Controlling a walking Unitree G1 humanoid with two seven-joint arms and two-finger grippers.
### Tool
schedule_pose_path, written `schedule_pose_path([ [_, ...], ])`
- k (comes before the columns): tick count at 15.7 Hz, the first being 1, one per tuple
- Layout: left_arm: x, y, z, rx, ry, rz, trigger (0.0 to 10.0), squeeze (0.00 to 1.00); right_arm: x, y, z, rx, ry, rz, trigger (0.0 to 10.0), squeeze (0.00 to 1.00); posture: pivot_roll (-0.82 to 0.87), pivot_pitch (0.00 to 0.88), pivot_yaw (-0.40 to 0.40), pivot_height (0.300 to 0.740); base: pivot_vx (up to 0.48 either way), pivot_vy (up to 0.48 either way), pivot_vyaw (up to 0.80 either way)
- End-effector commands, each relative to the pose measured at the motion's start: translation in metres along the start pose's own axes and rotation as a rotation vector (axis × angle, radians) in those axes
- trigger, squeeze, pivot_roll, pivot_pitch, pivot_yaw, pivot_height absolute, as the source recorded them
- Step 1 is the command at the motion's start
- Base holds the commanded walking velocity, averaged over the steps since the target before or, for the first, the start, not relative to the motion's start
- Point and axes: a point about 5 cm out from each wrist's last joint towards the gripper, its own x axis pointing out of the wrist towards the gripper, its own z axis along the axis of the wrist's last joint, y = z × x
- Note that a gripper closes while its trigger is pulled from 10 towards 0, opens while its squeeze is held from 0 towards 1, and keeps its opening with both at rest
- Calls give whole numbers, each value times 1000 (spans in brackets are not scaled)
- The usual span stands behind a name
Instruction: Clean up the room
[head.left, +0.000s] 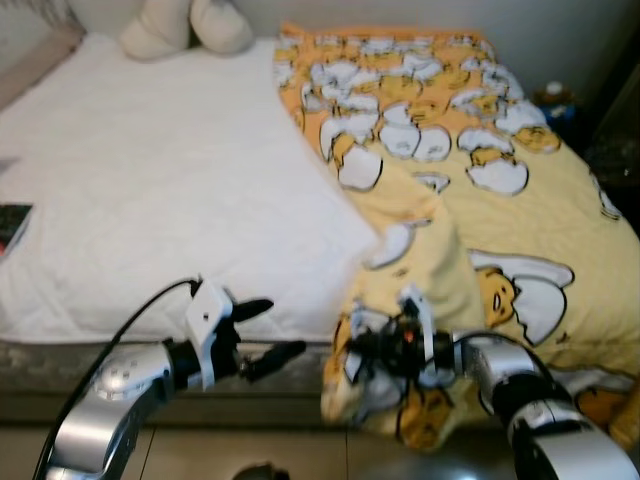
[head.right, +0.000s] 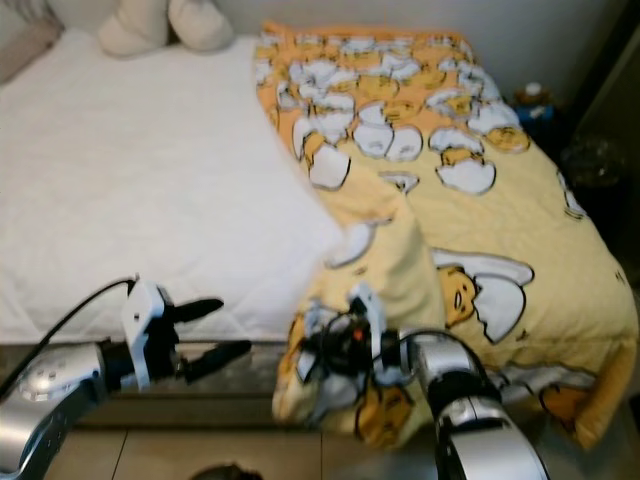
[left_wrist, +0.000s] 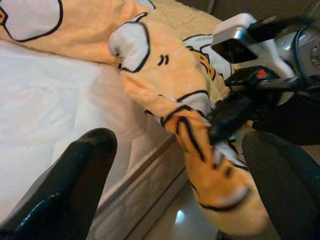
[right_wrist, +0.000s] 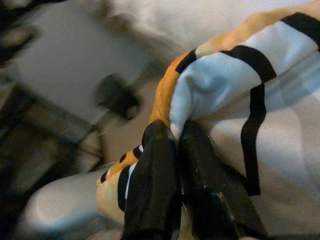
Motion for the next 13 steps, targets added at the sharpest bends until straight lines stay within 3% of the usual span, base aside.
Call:
schedule_pose_path([
  [1,-1,0,5,9,-8,1,10000,0,1,8,6,-7,26,108,0,0,-14,0,41,740,0,0,0],
  [6,-1,0,-1,-3,1,1,10000,0,-2,28,-6,17,149,308,0,0,-13,0,37,740,0,0,0],
  [11,-3,2,-5,-6,9,2,10000,0,-4,33,-6,0,179,316,0,0,-14,0,40,740,0,0,0],
  [12,-3,2,-6,-6,10,2,10000,0,-2,32,-4,-34,171,296,1686,0,-16,0,42,740,0,0,0],
  [13,-3,2,-7,-6,11,3,10000,0,1,31,-3,-69,162,260,10000,0,-16,0,42,740,0,0,0],
])
